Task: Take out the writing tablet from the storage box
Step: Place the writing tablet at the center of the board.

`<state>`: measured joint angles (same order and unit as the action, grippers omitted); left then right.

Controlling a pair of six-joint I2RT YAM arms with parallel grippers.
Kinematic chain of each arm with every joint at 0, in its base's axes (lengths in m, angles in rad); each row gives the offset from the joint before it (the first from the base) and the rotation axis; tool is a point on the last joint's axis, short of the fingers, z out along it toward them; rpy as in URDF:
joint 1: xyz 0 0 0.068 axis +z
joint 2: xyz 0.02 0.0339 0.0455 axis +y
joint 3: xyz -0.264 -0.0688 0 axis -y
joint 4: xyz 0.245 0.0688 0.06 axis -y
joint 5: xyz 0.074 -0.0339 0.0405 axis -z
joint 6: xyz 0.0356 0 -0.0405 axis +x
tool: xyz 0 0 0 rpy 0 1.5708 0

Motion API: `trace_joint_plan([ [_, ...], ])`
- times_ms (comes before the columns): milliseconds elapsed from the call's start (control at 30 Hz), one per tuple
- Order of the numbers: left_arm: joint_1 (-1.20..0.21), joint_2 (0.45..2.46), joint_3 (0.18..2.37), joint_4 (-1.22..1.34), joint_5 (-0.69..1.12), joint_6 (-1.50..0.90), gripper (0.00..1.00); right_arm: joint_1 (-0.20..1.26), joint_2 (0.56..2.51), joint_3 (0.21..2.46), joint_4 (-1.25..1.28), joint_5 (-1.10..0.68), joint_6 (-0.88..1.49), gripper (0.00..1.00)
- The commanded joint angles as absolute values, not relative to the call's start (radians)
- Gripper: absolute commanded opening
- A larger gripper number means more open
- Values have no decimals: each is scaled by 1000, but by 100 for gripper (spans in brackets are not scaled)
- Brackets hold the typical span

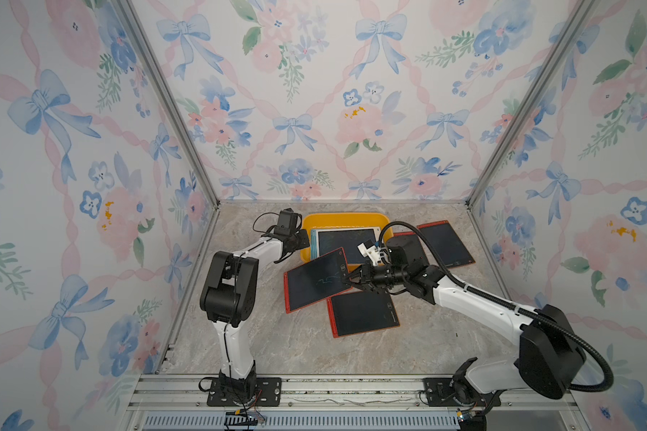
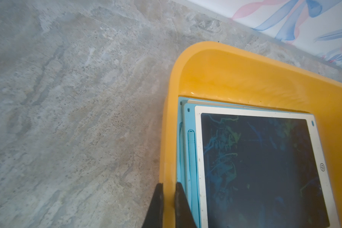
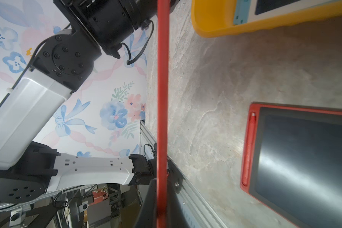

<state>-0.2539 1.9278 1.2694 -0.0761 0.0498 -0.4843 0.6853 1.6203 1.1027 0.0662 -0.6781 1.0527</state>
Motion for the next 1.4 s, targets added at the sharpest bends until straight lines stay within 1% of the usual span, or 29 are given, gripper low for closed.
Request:
trace_joint_plan([
  [0,-253,1917,1260,-126,48,-506,0,726,1710,1101,384,-641,1207,6],
  [300,-253,1912,1251,-127,46,-502,0,821,1866,1096,549,-604,1315,5],
  [533,-253,1907,1244,-126,42,-497,0,872,1914,1077,563,-596,1330,6],
  [933,-252,1913,1243,-126,44,-497,0,909,2002,1052,625,-611,1357,6],
  [1133,-252,1912,1241,-127,43,-497,0,914,2062,1050,693,-627,1405,9],
  [1233,-252,1912,1239,-127,41,-495,0,917,2081,1064,683,-645,1411,10],
  [1367,-253,1912,1235,-126,42,-495,0,926,2111,1089,632,-674,1399,13],
])
